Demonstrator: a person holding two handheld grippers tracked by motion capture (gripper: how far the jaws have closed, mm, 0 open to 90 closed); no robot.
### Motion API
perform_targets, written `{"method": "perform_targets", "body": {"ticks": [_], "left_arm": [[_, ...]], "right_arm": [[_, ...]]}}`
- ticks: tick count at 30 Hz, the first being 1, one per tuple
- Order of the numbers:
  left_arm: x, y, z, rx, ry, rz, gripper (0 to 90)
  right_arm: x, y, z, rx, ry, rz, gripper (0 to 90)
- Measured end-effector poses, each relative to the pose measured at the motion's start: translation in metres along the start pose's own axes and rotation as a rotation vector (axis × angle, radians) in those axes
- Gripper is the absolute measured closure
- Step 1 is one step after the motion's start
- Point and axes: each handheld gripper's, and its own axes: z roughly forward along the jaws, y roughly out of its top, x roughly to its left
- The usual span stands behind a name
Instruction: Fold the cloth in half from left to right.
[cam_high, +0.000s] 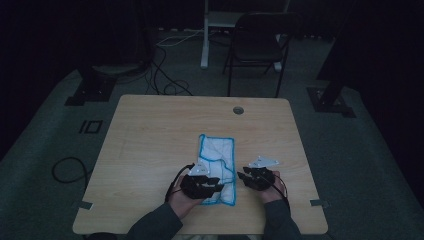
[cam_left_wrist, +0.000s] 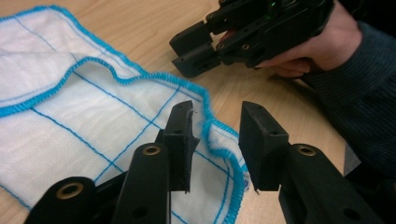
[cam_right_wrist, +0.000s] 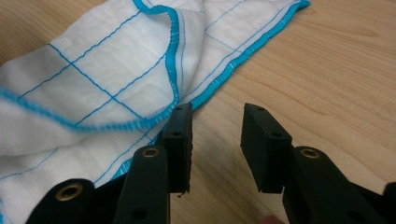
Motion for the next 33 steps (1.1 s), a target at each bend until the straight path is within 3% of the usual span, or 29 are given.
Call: {"method": "perform_targets", "body": {"ticks": [4,17,26,33], "left_arm": [[0.002,-0.002,-0.009,-0.018,0.015,-0.003,63.6],[0.023,-0.025,-0.014,0.036,0.140,-0.038,63.6],[0.028,-0.040,-0.004,0.077,0.166,-0.037,63.6],[0.033,-0.046,-0.006,0.071,0.183,-0.046,63.8]], "right_arm": [[-0.001,0.000,-0.001,-0.006,-0.012,0.007,62.4],[0.007,0.017,0.001,-0.050,-0.011,-0.027,62.2],[0.017,0.036,0.008,-0.083,0.012,-0.050,61.9],[0.025,0.047,0.018,-0.090,0.025,-0.083,61.2]]}}
